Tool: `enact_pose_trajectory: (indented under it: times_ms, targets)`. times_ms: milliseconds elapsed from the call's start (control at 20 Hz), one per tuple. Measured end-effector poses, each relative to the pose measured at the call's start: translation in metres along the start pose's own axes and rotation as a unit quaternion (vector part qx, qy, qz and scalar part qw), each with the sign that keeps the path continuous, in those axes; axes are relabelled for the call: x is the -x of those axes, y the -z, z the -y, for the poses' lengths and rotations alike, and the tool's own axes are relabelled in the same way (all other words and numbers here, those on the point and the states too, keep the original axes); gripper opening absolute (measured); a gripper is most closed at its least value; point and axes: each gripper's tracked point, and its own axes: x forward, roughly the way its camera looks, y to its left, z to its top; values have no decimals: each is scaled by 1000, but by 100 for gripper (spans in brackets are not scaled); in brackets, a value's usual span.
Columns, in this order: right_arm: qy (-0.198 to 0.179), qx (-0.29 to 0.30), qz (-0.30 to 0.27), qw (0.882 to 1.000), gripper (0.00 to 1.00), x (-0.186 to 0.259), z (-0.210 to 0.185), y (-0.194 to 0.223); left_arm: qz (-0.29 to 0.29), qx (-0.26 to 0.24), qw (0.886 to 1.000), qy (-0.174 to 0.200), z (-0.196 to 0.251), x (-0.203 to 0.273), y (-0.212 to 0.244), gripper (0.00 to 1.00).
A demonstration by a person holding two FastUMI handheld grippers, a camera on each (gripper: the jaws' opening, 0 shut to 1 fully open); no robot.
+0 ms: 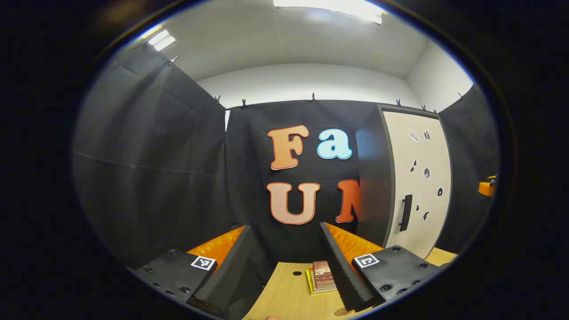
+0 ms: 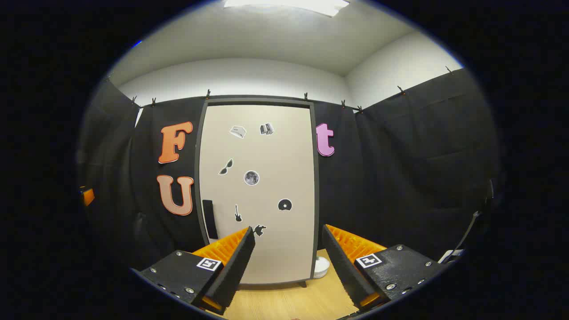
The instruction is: Open the cabinet door with the right hand, grasp the bottle in the cabinet with the left hand and place it on the coaster, then close the cabinet door with the right hand.
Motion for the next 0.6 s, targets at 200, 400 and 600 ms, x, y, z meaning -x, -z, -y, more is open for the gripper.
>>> enact_pose_trajectory:
  times_ms: [200,400,600]
  targets:
    - [0,1,4,1000,95,2,-2,-5,9,1,1000,4,3,4,-6,97]
    - [-2,6,2,1000,95,3,-6,-5,12,-7,1000,2,-1,6,-8,97]
    - [-6,9,-4,1000,94,-1,-13,1,9,-8,1000,2,-2,1,-5,97]
